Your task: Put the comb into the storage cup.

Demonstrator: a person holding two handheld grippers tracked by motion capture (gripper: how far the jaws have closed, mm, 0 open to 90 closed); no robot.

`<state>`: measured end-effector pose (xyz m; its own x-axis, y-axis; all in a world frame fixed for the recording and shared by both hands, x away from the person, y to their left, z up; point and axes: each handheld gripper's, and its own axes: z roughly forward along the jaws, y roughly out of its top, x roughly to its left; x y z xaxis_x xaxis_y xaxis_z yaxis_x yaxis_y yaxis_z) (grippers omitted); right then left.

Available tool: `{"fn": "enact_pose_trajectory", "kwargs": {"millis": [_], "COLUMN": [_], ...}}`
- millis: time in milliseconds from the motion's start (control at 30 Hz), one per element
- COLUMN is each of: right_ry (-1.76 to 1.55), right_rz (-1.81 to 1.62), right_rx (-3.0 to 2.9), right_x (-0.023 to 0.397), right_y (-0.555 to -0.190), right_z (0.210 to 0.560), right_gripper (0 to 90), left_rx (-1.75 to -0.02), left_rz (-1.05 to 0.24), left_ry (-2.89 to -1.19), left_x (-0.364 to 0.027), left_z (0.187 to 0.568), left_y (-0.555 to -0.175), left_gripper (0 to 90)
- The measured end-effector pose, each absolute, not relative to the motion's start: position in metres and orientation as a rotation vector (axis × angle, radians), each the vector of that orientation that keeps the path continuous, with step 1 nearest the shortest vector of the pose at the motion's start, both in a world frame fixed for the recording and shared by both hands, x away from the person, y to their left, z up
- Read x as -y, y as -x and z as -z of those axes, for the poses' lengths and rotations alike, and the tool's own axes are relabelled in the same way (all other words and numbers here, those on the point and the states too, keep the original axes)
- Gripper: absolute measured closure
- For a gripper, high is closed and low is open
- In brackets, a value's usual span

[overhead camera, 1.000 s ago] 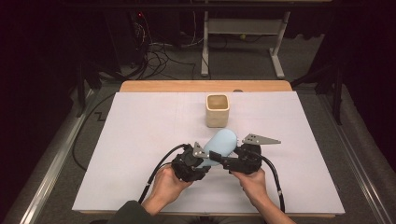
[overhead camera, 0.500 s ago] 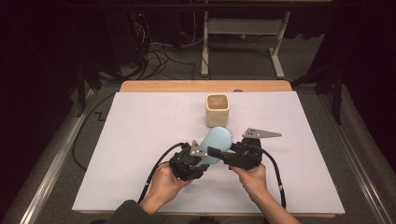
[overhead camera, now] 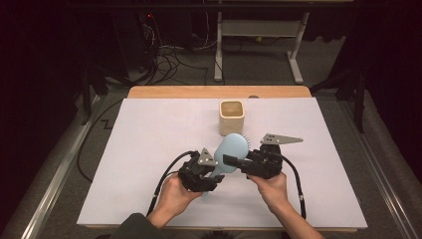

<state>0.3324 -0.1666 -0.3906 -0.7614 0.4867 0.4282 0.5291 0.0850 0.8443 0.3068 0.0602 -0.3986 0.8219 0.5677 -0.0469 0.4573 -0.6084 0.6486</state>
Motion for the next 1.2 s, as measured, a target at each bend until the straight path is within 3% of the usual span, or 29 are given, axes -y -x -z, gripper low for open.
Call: {"fn": "enact_pose_trajectory", "kwargs": {"millis": [167, 433, 1200], "right_ry": [1.083, 1.088, 1.124], "right_rz": [1.809, 1.806, 1.769], "right_rx": [2.313, 2.330, 2.404], "right_x": [0.172, 0.178, 0.194], "right_y": [-0.333, -0.333, -0.336], "right_z": [0.388, 0.384, 0.375], "right_gripper": [54.8, 54.7, 54.7], "left_rx": [-0.757, -0.778, -0.882], "left_rz": [-0.207, -0.195, -0.301], "left_ry": [-2.311, -2.229, -2.073], "left_x": [-0.063, -0.074, -0.132], "left_z": [0.401, 0.401, 0.404], "left_y": [-0.307, -0.308, -0.304], "left_gripper": [48.2, 42.6, 37.7]}}
